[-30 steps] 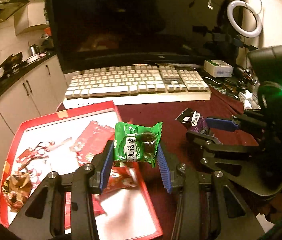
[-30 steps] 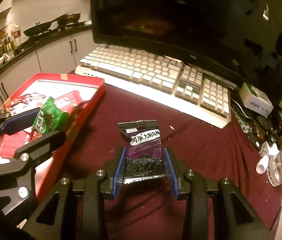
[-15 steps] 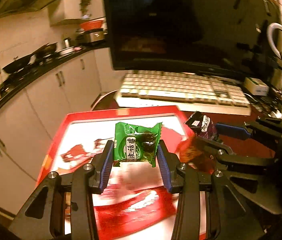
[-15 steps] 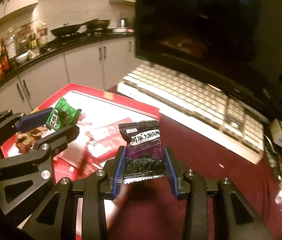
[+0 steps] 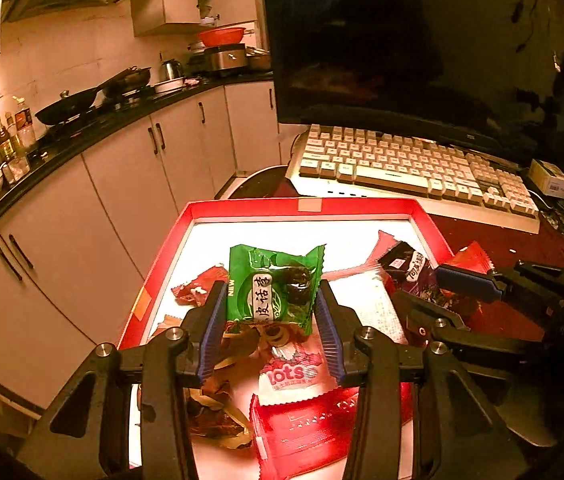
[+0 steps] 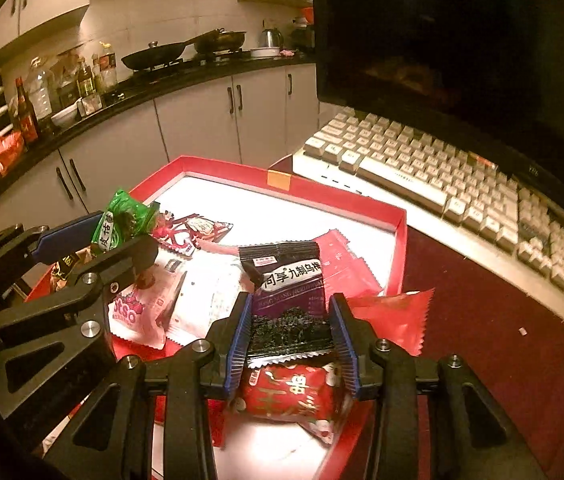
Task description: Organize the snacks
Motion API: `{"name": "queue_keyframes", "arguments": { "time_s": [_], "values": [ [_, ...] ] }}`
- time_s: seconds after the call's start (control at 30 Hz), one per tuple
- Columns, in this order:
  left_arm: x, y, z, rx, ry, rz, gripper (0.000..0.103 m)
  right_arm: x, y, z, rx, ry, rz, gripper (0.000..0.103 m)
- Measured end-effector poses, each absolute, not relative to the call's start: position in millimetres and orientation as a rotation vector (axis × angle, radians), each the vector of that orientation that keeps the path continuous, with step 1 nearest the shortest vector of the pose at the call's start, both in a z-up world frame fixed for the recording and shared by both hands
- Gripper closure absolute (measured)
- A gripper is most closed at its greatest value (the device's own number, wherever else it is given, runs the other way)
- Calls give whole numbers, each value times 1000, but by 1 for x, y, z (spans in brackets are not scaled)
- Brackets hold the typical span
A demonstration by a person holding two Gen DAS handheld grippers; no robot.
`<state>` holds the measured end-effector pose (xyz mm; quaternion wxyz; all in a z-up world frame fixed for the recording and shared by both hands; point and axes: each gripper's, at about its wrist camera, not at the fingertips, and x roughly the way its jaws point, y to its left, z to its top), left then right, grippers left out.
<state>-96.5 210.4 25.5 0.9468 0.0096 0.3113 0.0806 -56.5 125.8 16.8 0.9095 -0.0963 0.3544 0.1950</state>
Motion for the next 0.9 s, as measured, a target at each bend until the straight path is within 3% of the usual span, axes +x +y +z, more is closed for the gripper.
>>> {"name": "queue_keyframes", "arguments": {
  "time_s": [0.17, 0.3, 0.73, 0.9],
  "values": [
    [-95, 216, 24, 30, 650, 233, 51, -58, 127, 18, -208, 684, 383, 55],
    [-101, 224, 30, 4, 632, 260, 33, -62, 119, 24, -172, 652, 367, 38],
    [-153, 217, 60, 30, 537, 294, 32, -110, 100, 52, -90, 585, 356, 33],
    [-198, 225, 74, 0, 467, 327, 21, -158, 105, 61, -119, 543, 337, 30]
  ]
}}
